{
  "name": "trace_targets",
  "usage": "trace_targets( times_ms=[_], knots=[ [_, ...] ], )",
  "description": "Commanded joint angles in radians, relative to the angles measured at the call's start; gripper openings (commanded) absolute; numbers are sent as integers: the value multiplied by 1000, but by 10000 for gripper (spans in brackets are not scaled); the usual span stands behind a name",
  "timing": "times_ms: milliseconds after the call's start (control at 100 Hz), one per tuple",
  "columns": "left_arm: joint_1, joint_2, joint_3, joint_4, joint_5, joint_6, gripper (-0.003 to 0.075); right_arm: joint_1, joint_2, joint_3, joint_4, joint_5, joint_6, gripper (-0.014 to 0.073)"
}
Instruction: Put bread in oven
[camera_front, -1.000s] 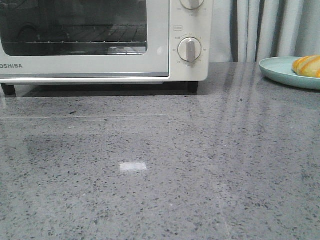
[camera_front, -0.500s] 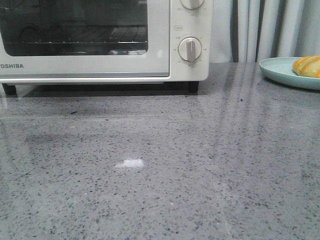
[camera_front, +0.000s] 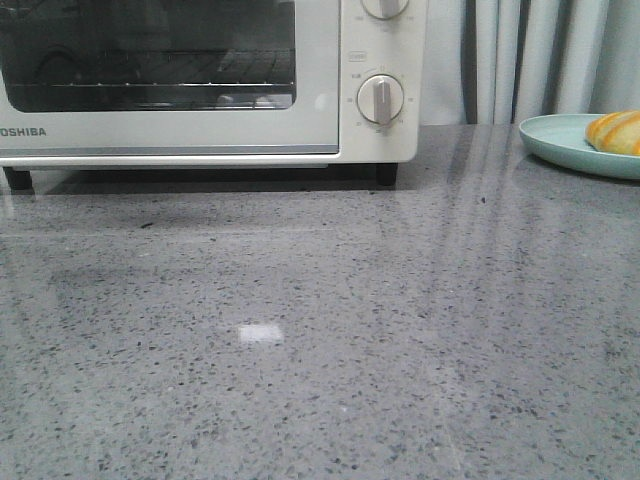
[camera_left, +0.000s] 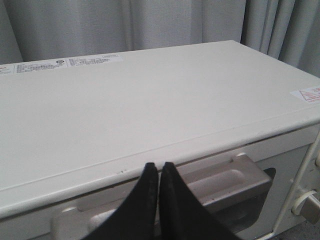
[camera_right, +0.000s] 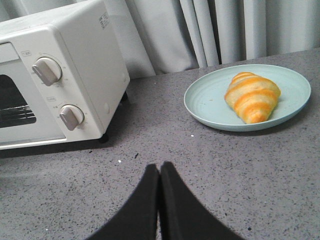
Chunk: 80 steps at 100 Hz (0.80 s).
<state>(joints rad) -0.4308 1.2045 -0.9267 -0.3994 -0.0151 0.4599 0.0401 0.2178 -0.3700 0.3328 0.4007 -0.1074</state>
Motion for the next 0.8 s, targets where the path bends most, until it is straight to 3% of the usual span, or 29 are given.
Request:
trace_targets(
  times_ms=[0,330,790],
  knots=[
    [12,-5,-34,2,-44,1,-21,-4,19,-39,18,-76,-8,-49],
    [27,-57,10,2,73,1,-22,-4,19,-39,20,-76,-8,-49],
    [27,-278,311,2,238,1,-21,-4,19,-39,27,-89,-8,-49]
  ],
)
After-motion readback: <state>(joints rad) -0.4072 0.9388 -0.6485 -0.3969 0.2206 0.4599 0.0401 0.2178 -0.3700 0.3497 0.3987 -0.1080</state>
